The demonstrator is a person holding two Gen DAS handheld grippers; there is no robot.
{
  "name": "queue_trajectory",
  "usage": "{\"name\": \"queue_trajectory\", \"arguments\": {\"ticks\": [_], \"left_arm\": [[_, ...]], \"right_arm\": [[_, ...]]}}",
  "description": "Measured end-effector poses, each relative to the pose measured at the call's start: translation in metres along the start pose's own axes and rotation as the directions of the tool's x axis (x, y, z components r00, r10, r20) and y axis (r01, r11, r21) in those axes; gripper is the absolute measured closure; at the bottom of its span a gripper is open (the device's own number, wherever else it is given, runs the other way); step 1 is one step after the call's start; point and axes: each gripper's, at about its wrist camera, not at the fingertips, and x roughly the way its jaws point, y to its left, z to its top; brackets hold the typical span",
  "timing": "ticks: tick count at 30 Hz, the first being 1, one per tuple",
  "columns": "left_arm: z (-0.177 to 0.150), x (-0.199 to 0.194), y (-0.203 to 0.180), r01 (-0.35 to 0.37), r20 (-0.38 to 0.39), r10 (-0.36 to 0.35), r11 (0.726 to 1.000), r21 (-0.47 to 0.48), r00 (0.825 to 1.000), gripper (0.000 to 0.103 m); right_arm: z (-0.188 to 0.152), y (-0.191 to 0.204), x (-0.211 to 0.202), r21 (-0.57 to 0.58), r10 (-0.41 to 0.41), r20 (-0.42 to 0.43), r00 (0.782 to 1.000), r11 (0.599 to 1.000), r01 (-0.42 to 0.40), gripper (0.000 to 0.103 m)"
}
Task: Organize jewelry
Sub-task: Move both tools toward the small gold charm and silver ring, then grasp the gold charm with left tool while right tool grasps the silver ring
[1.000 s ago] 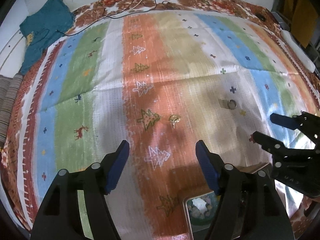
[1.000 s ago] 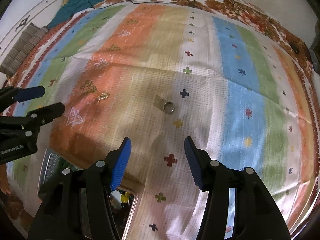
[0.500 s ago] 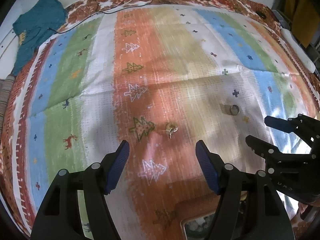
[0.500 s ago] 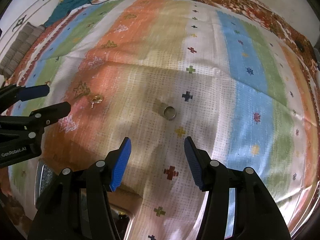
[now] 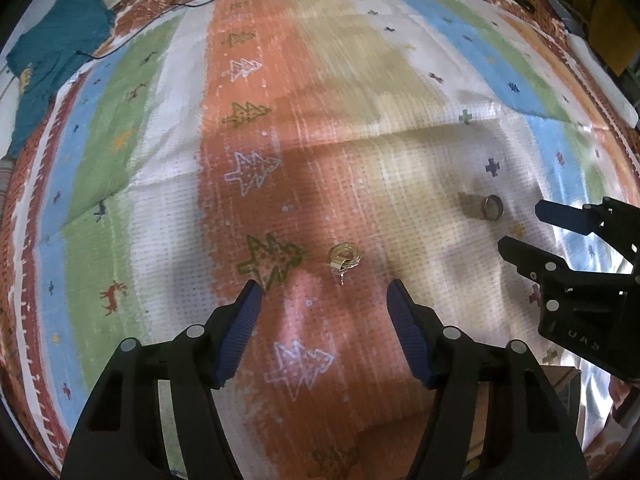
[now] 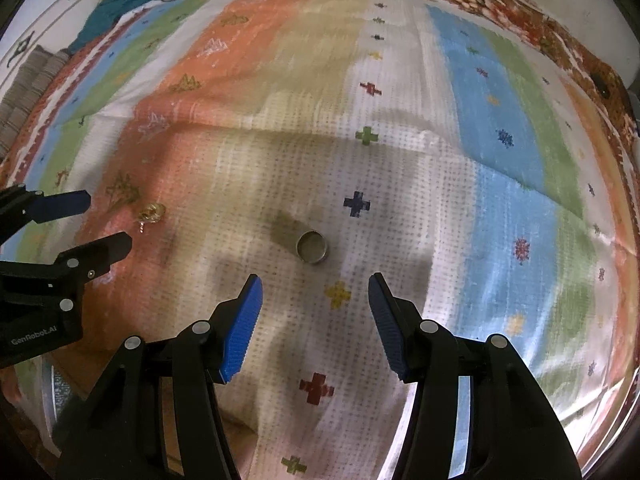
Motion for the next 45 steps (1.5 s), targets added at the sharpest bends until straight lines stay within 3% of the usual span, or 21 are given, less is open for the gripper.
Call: {"name": "queue_trajectory", "arguments": {"ticks": [9,19,29,32,34,45], "left_arm": [[0.006,0.013,-0.008,0.016,-0.015,-0.016,0.999,0.038,1.0,0.043],[0.013,0.031,-0.008,0.005,-0.033,-0.003,0.998,0.06,0.999,0.06],[0.022,0.038,-0.015,0.004,-0.026,-0.001,0.996,0.087,1.0,0.083],[0.023,0.039,-0.017,0.002,-0.023,0.0,0.996,0.089,1.0,0.087],[0.021,0.038,-0.019,0.004,-0.02,-0.002,0.996,0.085,1.0,0.087],[0.009,0.018,-0.009,-0.021,-0.001,0.021,0.999,0.027,1.0,0.088]], "right_arm": [[0.007,-0.001,0.017,-0.023,-0.025,-0.042,0.999,0.999,0.024,0.053],[0.02,0.002,0.028,-0.025,-0.031,-0.047,0.998,0.999,0.03,0.055],[0.027,0.0,0.03,-0.045,-0.036,-0.038,0.999,0.998,0.034,0.069],[0.029,0.002,0.032,-0.06,-0.035,-0.032,0.999,0.998,0.033,0.077],[0.031,0.005,0.032,-0.073,-0.034,-0.028,0.999,0.997,0.032,0.084],[0.015,0.006,0.017,-0.055,-0.03,0.008,1.0,0.998,0.03,0.084]]}}
